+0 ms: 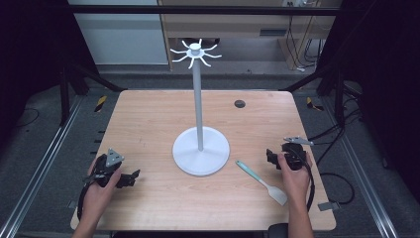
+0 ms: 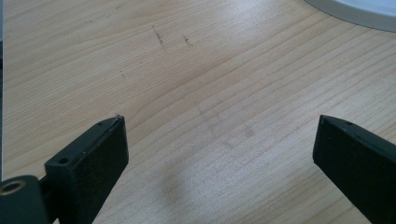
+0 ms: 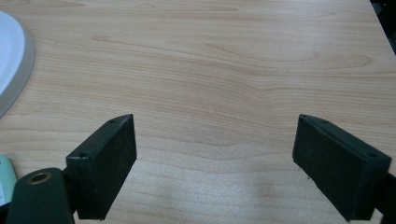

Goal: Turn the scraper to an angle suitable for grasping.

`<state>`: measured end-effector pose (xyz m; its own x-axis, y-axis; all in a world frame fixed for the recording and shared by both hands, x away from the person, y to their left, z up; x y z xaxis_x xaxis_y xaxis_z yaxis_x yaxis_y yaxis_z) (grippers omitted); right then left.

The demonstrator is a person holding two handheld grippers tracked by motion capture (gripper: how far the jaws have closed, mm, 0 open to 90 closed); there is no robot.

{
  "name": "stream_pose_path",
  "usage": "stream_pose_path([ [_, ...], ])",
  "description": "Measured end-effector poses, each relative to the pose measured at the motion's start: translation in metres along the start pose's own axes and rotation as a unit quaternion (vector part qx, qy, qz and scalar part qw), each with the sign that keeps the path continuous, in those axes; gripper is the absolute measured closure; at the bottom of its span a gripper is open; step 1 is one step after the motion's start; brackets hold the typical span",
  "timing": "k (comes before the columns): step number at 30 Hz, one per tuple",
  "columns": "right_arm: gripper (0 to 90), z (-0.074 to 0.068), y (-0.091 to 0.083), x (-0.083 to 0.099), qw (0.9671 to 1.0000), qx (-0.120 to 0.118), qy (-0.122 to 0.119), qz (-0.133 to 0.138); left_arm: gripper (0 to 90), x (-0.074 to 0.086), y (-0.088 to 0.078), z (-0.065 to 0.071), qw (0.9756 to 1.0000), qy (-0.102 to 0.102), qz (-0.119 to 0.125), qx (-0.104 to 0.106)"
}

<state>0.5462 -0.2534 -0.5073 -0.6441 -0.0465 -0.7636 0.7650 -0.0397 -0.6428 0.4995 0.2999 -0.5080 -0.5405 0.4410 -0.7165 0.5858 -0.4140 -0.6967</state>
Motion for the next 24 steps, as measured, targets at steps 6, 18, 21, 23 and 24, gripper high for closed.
stream_pose_path([
  [6,14.9,-0.005,-0.001,0.0,0.9999,0.006,-0.007,-0.01,3.1,0.0,-0.001,0.0,1.0,0.0,0.001,0.0],
  [18,25.7,-0.023,-0.006,-0.002,0.9989,-0.015,-0.043,-0.003,3.2,0.0,0.001,0.002,1.0,0.005,-0.001,0.001],
  [21,37.4,-0.032,-0.008,-0.003,0.9978,-0.03,-0.059,-0.002,3.2,-0.001,0.001,0.002,1.0,0.006,-0.001,0.001],
  [23,51.7,-0.045,-0.011,-0.003,0.995,-0.055,-0.083,-0.001,3.2,-0.001,0.002,0.002,1.0,0.007,-0.004,0.002],
  [24,55.8,-0.048,-0.011,-0.002,0.9939,-0.062,-0.092,-0.002,3.2,-0.001,0.002,0.002,1.0,0.007,-0.004,0.002],
])
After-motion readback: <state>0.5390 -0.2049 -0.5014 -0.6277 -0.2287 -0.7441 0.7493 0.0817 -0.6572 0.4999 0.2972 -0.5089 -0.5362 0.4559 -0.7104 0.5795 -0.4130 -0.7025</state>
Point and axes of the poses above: each handheld gripper's, and its own axes: y roughly forward along the jaws, x roughly out of its underside, z roughly to its right, the point moved 4 cm from there along y, roughly forward along the jaws, and after that the axes turned 10 degrees about x, right-handed, at the moved point
